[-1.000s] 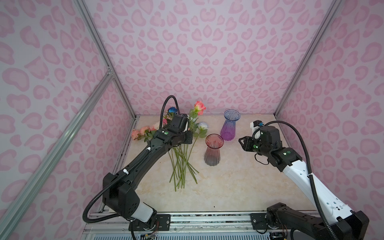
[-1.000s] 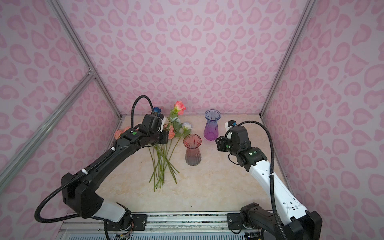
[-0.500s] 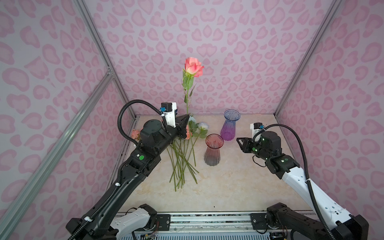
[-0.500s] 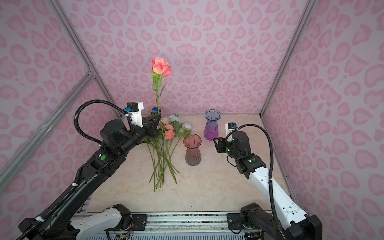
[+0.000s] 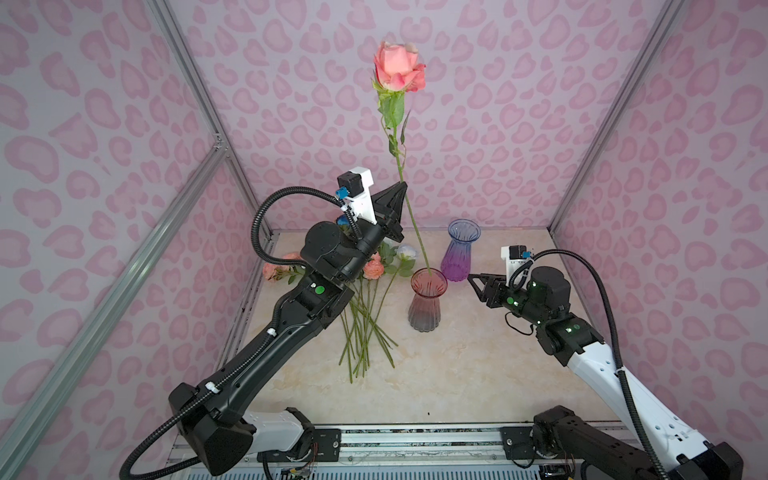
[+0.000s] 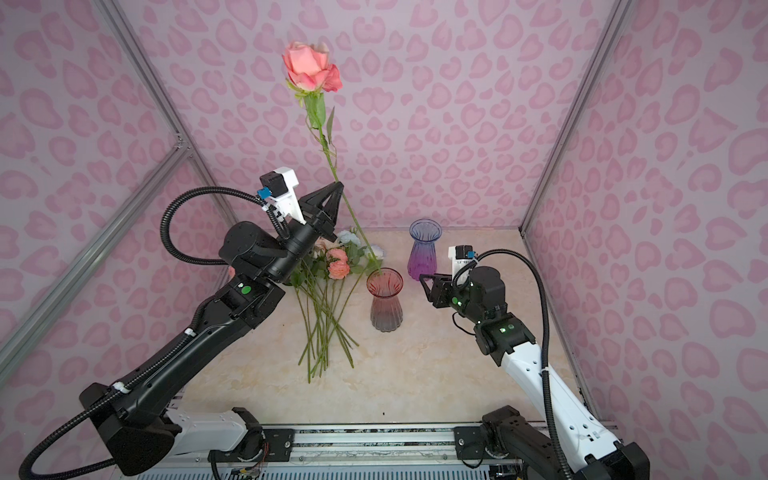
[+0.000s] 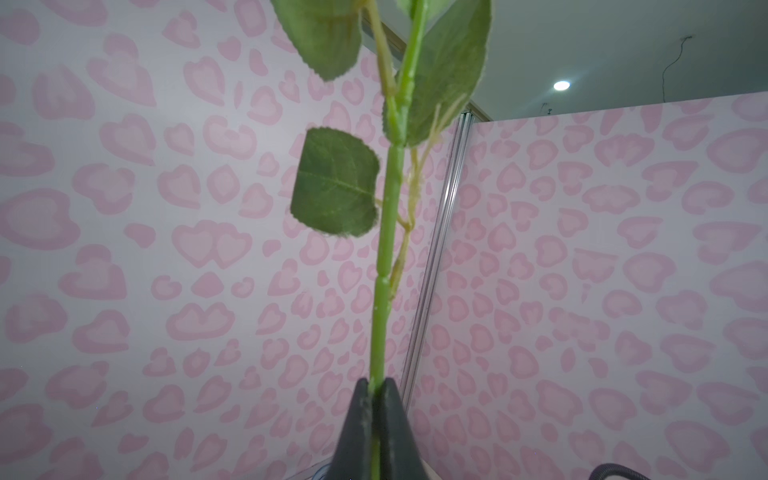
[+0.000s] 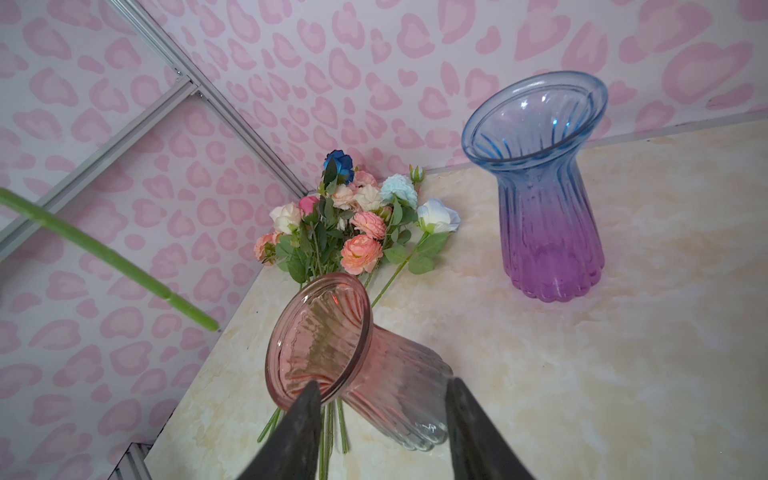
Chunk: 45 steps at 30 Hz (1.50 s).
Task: Arrange the flowers into the vase
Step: 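Lift the pink rose upright with the left gripper over the pink vase, then lower the rose stem into the pink vase and open the left gripper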
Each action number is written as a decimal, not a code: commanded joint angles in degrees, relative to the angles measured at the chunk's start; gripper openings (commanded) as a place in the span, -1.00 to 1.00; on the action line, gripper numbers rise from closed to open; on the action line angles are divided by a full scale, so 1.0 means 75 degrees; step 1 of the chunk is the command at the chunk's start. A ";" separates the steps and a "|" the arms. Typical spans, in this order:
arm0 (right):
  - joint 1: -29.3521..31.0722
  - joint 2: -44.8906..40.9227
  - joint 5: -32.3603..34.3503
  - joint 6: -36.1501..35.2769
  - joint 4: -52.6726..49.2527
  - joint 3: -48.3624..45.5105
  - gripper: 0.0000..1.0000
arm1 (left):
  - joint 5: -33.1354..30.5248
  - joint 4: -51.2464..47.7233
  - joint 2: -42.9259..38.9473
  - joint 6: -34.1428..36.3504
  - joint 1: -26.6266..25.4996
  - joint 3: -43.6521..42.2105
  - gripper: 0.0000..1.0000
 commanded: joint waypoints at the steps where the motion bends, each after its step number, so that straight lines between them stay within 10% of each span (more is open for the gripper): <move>1: 0.0003 -0.0118 -0.0185 0.0003 0.0199 -0.0150 0.00 | -0.0026 0.0479 0.0313 0.0134 0.0009 -0.0012 -0.94; 11: 0.0003 -0.0555 -0.0315 -0.0196 -0.0025 -0.0432 0.27 | -0.0352 0.0720 0.0407 0.0055 -0.0002 -0.1409 -0.94; 45: 0.0003 -0.0519 -0.0104 -0.0144 -0.0300 -0.0314 0.28 | -0.0867 -0.1539 -0.0840 -0.0376 -0.0409 -0.3130 -0.64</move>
